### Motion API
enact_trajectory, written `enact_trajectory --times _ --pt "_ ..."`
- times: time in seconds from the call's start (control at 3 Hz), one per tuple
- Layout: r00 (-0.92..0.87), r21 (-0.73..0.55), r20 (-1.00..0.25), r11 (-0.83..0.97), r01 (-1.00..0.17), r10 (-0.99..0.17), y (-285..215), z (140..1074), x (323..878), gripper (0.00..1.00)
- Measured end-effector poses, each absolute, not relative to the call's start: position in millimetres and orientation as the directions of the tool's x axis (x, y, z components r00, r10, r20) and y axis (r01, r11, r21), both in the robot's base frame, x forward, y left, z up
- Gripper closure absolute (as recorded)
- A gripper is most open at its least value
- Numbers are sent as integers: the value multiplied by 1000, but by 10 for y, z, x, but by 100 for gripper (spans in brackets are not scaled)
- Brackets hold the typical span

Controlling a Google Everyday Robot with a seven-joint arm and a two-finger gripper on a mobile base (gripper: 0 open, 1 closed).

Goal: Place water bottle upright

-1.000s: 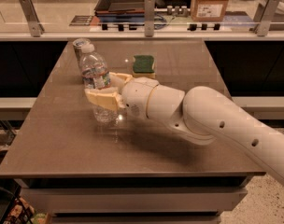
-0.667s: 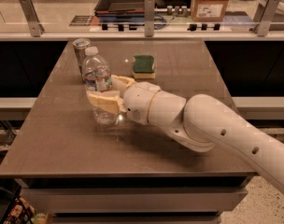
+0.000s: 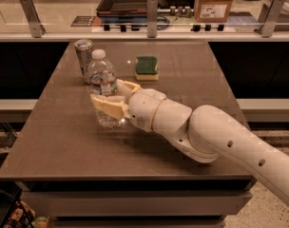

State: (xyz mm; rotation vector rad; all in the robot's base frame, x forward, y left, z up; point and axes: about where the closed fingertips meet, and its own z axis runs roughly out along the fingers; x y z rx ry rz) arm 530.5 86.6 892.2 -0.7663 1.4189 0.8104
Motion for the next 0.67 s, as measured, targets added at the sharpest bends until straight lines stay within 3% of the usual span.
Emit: enact_trajectory --times 0.33,0.67 --pt "-10 22 -1000 530 -848 26 867 8926 5304 100" --pt "-10 22 -1000 530 -848 26 867 8926 5304 82"
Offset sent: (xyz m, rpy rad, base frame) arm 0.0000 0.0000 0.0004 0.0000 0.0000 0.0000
